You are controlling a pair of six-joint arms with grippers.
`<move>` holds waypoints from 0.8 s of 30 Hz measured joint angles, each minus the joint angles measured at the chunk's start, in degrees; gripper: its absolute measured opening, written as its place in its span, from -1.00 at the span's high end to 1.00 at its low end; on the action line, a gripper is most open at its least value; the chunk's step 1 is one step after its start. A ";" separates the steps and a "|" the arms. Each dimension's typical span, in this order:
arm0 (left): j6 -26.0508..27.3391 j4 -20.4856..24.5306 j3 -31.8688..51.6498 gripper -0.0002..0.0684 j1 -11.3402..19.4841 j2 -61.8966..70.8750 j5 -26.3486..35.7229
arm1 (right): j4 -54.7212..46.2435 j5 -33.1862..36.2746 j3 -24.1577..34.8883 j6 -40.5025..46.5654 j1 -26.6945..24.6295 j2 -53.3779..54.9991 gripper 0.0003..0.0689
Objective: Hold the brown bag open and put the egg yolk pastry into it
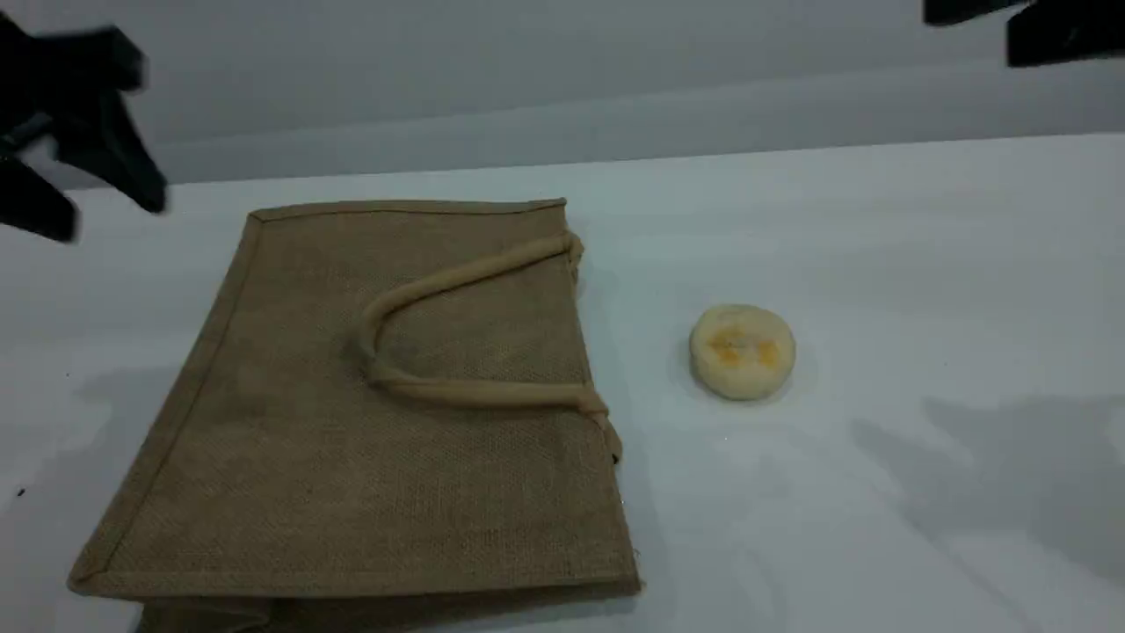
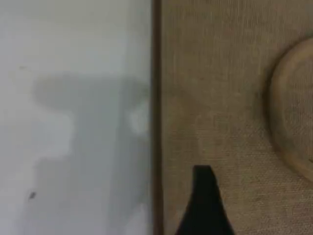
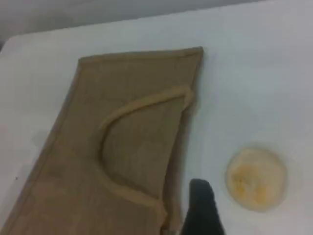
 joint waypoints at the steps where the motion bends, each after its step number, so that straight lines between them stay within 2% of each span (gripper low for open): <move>1: 0.80 -0.81 -0.62 -0.37 -0.54 1.25 -0.62 | 0.88 -0.01 -0.24 -0.75 0.00 1.12 -0.28; 4: 2.03 -3.12 -2.34 -0.37 -2.22 5.59 -2.02 | 2.93 -0.01 -0.60 -2.60 0.00 3.73 -0.28; 13: 0.02 -3.05 -8.91 -0.37 -7.59 17.78 -3.75 | 6.72 0.18 -0.60 -6.68 0.00 5.71 -0.28; 24: -2.82 -3.05 -15.47 -0.37 -10.08 27.40 -3.66 | 6.60 0.61 -0.60 -6.70 0.00 5.71 -0.28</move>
